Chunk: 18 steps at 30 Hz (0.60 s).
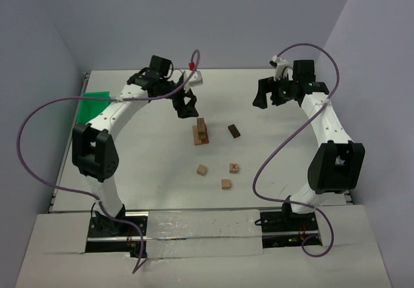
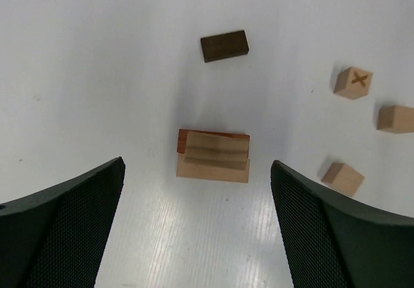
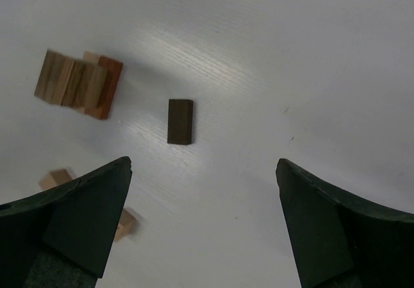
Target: Build the wood block tower
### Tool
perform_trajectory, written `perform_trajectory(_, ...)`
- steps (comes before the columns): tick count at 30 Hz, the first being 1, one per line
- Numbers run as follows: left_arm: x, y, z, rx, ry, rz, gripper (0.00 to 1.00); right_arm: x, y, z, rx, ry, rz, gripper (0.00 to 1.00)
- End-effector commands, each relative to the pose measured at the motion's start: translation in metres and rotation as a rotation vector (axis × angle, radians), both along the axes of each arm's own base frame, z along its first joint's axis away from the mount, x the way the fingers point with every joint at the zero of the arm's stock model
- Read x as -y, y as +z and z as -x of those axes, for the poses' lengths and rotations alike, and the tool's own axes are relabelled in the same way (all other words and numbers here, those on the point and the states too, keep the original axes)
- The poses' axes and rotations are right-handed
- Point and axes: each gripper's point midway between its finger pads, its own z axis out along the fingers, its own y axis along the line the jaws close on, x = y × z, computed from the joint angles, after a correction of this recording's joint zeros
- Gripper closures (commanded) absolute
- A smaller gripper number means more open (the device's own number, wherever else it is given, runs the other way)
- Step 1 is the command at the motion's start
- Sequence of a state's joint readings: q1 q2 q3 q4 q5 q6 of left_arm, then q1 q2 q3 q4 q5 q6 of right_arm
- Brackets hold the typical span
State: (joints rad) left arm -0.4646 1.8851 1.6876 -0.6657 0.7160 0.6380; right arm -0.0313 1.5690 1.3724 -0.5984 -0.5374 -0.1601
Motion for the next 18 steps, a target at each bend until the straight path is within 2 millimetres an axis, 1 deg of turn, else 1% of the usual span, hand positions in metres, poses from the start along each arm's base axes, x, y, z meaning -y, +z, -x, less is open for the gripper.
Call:
perform_trajectory(1,-0.018,0.084,0.020,-0.010,-0.010,0.188,0.01,-0.021,0.035,-0.006,0.218,0.375,0.083,0.00)
perform_trajectory(2,-0.024,0.088,0.022,-0.026,-0.005,0.203,0.01,-0.028,0.036,0.000,0.221,0.473,0.083,0.00)
perform_trajectory(3,-0.030,0.090,0.028,-0.043,0.002,0.212,0.01,-0.031,0.036,0.000,0.272,0.593,0.129,0.00)
perform_trajectory(4,-0.035,0.090,0.029,-0.055,0.011,0.219,0.01,-0.034,0.034,0.000,0.266,0.648,0.134,0.00)
perform_trajectory(6,-0.042,0.090,0.033,-0.061,0.027,0.225,0.01,-0.048,0.025,-0.003,0.276,0.763,0.189,0.00)
perform_trajectory(7,-0.045,0.089,0.035,-0.067,0.036,0.226,0.01,-0.054,0.017,-0.004,0.280,0.822,0.232,0.01)
perform_trajectory(9,-0.050,0.080,0.040,-0.086,0.056,0.221,0.01,-0.061,-0.006,-0.009,0.273,0.938,0.355,0.01)
perform_trajectory(11,-0.055,0.080,0.040,-0.083,0.078,0.234,0.01,-0.065,-0.040,-0.009,0.212,1.033,0.452,0.01)
perform_trajectory(13,-0.060,0.083,0.041,-0.072,0.093,0.243,0.01,-0.070,-0.064,-0.003,0.176,1.107,0.514,0.02)
perform_trajectory(14,-0.064,0.081,0.041,-0.075,0.106,0.247,0.01,-0.068,-0.078,-0.005,0.165,1.144,0.574,0.03)
perform_trajectory(15,-0.067,0.077,0.042,-0.086,0.118,0.248,0.01,-0.069,-0.089,-0.003,0.160,1.179,0.610,0.03)
perform_trajectory(16,-0.070,0.074,0.045,-0.096,0.126,0.251,0.01,-0.070,-0.103,0.003,0.143,1.218,0.634,0.04)
perform_trajectory(17,-0.073,0.073,0.047,-0.100,0.130,0.255,0.01,-0.071,-0.108,0.004,0.142,1.237,0.643,0.04)
perform_trajectory(18,-0.078,0.072,0.049,-0.102,0.140,0.260,0.01,-0.072,-0.118,0.007,0.132,1.260,0.648,0.05)
